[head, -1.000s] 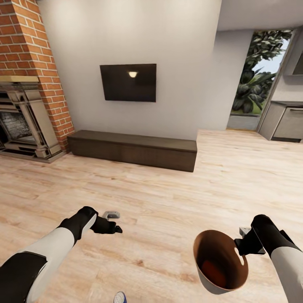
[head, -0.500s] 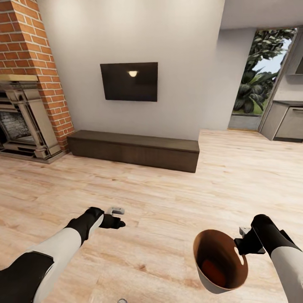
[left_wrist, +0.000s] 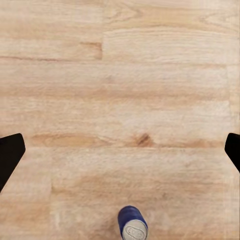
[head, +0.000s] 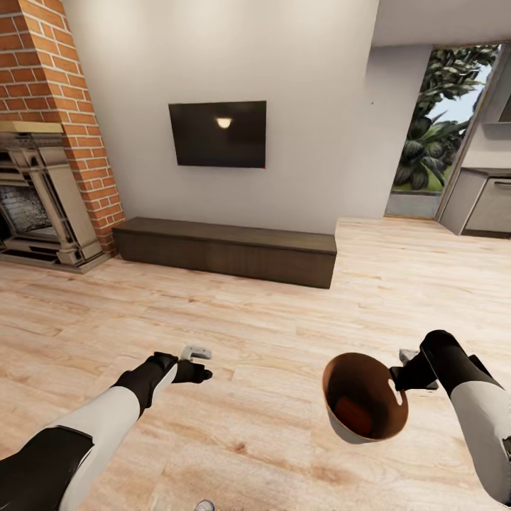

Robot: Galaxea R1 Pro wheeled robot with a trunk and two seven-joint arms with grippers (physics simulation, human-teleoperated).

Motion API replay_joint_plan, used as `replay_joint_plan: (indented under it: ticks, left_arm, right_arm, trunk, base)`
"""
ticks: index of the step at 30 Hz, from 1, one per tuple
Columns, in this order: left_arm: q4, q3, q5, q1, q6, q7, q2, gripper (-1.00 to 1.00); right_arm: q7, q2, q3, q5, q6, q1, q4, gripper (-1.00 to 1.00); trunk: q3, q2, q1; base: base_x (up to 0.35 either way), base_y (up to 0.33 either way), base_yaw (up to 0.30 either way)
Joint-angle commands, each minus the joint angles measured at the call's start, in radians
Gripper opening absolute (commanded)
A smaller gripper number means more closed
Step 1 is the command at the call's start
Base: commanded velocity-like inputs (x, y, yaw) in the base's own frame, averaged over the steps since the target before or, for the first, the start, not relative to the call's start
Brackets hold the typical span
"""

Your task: Put the three can of soda from the living room inside the tash can in the kitchen.

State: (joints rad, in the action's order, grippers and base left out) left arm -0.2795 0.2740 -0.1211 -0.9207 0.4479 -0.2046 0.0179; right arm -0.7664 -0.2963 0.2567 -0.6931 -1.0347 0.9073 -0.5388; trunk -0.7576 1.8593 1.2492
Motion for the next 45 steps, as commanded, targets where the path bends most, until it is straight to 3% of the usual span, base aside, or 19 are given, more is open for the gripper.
replay_joint_plan:
  ticks: [1, 12, 23, 45]
  left_arm:
    - [0.000, 0.000, 0.000, 0.000, -0.004, 0.000, 0.000, 1.00]
    - [0.002, 0.022, 0.008, 0.013, -0.136, 0.028, -0.001, 1.00]
    - [0.001, 0.026, 0.009, 0.085, -0.165, 0.062, -0.001, 1.00]
    - [0.001, 0.025, 0.001, 0.096, -0.173, 0.087, -0.005, 1.00]
  right_arm:
    - [-0.007, 0.001, -0.001, 0.015, -0.013, 0.006, 0.003, -1.00]
    - [-0.007, 0.003, -0.005, 0.015, -0.013, 0.070, 0.006, -1.00]
    - [-0.006, 0.003, -0.008, 0.014, -0.013, 0.073, 0.006, -1.00]
    - [0.050, 0.018, 0.001, 0.027, -0.013, 0.064, -0.017, -1.00]
  trunk:
    - [-0.003, 0.007, 0.004]
    - [-0.038, 0.084, 0.046]
    - [-0.072, 0.161, 0.088]
    - [-0.150, 0.315, 0.173]
  base:
    - [0.000, 0.000, 0.000]
    - [0.000, 0.000, 0.000]
    - [0.000, 0.000, 0.000]
    - [0.000, 0.000, 0.000]
